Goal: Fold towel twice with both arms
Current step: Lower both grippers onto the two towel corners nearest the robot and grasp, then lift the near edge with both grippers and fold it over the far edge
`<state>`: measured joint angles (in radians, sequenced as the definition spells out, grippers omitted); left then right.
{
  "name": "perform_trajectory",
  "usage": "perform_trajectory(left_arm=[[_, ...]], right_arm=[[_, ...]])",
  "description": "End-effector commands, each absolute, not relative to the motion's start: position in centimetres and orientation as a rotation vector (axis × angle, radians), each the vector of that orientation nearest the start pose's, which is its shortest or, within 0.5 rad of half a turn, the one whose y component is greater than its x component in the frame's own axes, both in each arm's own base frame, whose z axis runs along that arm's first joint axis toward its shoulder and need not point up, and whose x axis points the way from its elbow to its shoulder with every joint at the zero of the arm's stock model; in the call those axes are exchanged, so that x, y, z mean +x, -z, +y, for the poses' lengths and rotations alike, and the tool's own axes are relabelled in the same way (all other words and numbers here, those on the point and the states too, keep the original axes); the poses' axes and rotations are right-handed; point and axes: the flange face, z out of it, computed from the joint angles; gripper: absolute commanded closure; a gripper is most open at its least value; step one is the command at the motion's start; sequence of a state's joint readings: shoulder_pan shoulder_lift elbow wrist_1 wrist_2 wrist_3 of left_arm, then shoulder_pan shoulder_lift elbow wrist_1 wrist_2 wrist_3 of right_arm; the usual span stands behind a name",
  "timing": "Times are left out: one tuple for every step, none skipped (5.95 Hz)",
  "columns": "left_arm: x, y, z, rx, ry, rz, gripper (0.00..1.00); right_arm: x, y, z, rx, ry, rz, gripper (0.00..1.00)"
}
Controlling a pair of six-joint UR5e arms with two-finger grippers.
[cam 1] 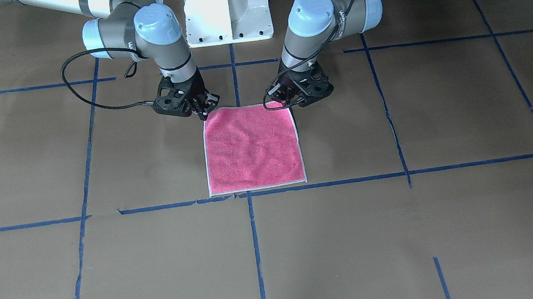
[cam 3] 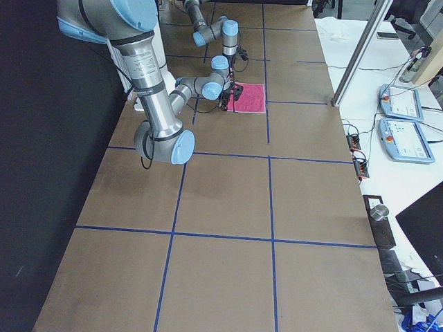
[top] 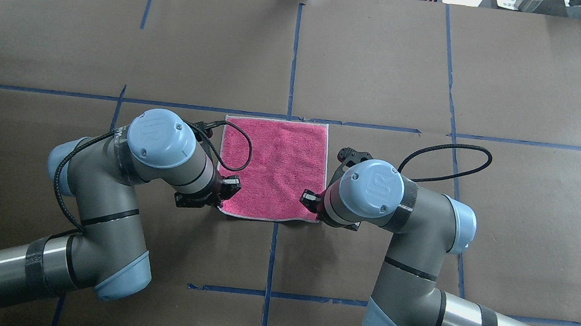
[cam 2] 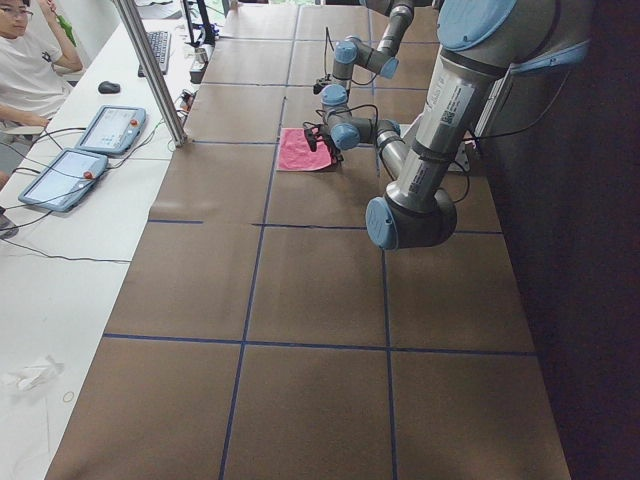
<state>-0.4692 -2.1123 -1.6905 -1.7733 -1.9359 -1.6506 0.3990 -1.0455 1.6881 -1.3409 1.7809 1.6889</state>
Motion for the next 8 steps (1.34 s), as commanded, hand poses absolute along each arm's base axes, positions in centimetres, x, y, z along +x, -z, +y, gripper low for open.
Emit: perform_trajectory(left_arm=[[54.8,-27.0,-38.8,-0.170,0.353,0.910,0.98],[53.9,-26.5,-40.1,-0.158,0.369,0.920,0.98],[52.7,-26.2,-41.6,-0.141,0.390,0.929,0.98],[51.5,-26.1,-43.2,-0.122,0.412,0.949,0.98],[51.4,-25.9,-43.5,-0.117,0.417,0.955,0.98],[51.4,-24.8,-44.1,-0.112,0.426,0.968,0.98],[51.5,-24.5,-44.4,-0.110,0.430,0.970,0.98],[51.2,-24.3,-46.3,-0.097,0.453,0.969,0.98]], right_arm=[[-56.6,-27.6,-36.4,-0.069,-0.388,-0.910,1.00],[-55.6,-26.8,-37.1,-0.061,-0.393,-0.932,1.00],[-53.8,-25.3,-38.0,-0.046,-0.405,-0.968,1.00],[-52.9,-25.4,-39.4,-0.032,-0.426,-0.966,1.00],[-51.5,-25.4,-41.4,-0.015,-0.461,-0.966,1.00],[-51.0,-25.6,-42.6,-0.006,-0.479,-0.962,1.00],[-52.8,-23.6,-45.4,0.002,-0.502,-0.960,1.00],[-54.2,-23.6,-47.4,0.003,-0.519,-0.939,1.00]])
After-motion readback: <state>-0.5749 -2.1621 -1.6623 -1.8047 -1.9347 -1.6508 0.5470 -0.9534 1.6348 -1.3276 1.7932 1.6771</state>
